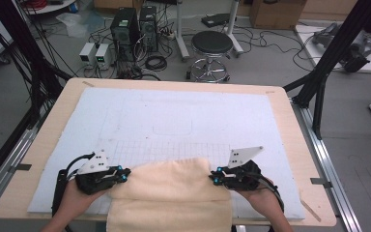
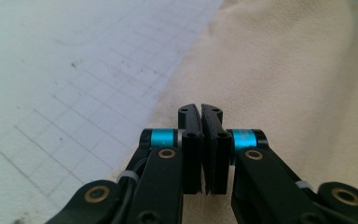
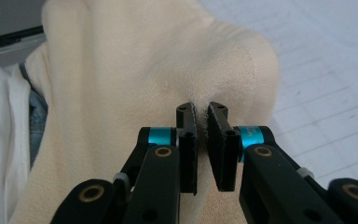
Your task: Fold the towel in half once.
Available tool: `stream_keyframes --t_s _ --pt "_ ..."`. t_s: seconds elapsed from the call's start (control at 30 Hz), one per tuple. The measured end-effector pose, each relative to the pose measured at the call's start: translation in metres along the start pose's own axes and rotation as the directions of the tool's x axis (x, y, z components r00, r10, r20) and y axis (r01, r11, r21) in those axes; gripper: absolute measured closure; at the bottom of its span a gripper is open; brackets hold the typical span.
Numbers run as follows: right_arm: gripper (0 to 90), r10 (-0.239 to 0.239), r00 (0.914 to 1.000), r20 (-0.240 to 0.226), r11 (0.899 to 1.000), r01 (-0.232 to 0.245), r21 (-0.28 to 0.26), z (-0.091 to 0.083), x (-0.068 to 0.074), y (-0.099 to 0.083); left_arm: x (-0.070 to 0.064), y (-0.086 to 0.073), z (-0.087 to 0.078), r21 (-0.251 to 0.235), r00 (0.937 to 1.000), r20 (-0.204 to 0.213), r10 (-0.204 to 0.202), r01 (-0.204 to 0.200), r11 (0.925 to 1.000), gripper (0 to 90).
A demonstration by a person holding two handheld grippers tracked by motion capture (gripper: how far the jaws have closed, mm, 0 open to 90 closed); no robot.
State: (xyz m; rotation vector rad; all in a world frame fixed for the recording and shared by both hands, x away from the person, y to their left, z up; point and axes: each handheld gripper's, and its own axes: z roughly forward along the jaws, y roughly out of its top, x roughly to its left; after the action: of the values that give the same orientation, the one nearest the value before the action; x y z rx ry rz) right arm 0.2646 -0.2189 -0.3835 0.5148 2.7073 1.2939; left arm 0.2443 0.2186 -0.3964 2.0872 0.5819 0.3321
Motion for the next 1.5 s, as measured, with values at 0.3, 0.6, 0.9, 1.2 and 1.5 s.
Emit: stream_keyframes --t_s 0.3,0.6,0.9,1.2,1.5 --pt "79.5 -0.117 0.988 -0.101 0.993 0.114 -0.038 -0.034 0.056 -0.002 -0.047 -0.015 -0.046 -0.051 0.9721 0.22 0.08 -0.071 0.9962 79.7" --pt "63.4 -0.03 0.9991 -0.029 0.999 0.029 -0.031 -0.033 0.041 -0.015 -0.021 -0.019 -0.026 0.008 0.9932 0.111 0.035 -0.036 0.9993 62.2" --pt "52.3 0.055 0.9946 0.088 0.995 -0.062 0.08 0.0 -0.019 -0.031 0.024 -0.02 0.012 0.096 0.9991 -0.006 -0.041 0.042 0.9945 50.0" --pt "54.4 0.087 0.9949 0.05 0.98 -0.095 0.174 0.02 -0.035 -0.039 0.035 -0.026 0.035 0.181 0.9937 0.064 -0.092 0.079 0.9803 55.1" --pt "84.4 0.082 0.9966 -0.007 0.983 -0.079 0.165 0.019 -0.033 -0.037 0.033 -0.024 0.03 0.154 0.9937 0.057 -0.097 0.087 0.9842 83.1"
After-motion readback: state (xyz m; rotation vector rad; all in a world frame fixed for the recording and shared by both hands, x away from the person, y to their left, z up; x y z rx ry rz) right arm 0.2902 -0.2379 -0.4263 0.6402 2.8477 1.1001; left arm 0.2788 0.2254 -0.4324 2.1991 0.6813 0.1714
